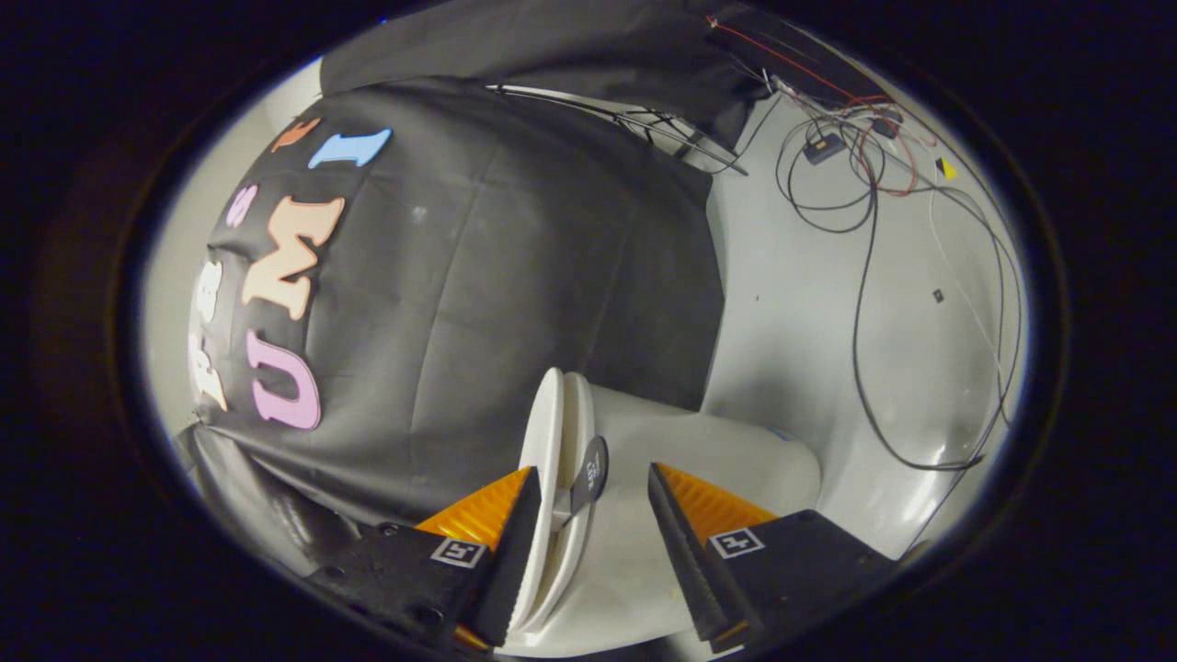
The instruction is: Open the toilet lid.
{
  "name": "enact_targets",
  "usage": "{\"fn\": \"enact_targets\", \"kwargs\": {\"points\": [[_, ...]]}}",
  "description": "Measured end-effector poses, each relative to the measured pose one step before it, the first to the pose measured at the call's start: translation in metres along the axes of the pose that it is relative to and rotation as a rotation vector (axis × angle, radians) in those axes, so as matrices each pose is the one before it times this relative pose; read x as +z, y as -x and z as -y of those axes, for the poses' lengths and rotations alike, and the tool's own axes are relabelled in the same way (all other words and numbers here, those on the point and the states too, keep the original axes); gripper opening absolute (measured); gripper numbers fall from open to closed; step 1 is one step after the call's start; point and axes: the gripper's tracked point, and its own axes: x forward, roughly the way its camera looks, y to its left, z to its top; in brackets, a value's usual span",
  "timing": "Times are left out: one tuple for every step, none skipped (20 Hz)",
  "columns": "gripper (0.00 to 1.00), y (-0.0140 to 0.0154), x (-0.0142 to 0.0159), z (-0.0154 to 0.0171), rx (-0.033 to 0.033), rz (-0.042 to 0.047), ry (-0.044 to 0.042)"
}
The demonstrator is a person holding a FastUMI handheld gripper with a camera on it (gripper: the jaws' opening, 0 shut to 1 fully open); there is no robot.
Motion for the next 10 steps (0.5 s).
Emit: {"fn": "enact_targets", "kwargs": {"points": [[0.73, -0.00742, 0.0016, -0.00108, 0.01136, 0.00225, -0.02288], [0.73, -0.00708, 0.00109, -0.00021, 0.00273, 0.00136, -0.02261], [0.72, -0.00523, 0.00206, -0.00112, 0.01149, -0.00103, -0.01836], [0.66, -0.00505, 0.00133, -0.00514, 0.02959, -0.00632, -0.01836], [0.64, -0.00387, 0.00088, -0.01087, 0.05614, -0.00882, -0.01795], [0.54, -0.00523, -0.00207, -0.00133, -0.00025, -0.01763, -0.00962], [0.44, -0.00585, -0.0039, 0.006, -0.02561, -0.01464, -0.00664], [0.35, -0.00275, -0.001, 0.00388, -0.02243, -0.01988, -0.02017], [0.25, -0.00009, -0.00058, -0.00031, -0.00543, -0.01134, -0.01269], [0.16, 0.00066, 0.00024, 0.00094, -0.00807, -0.00021, -0.00673]]}}
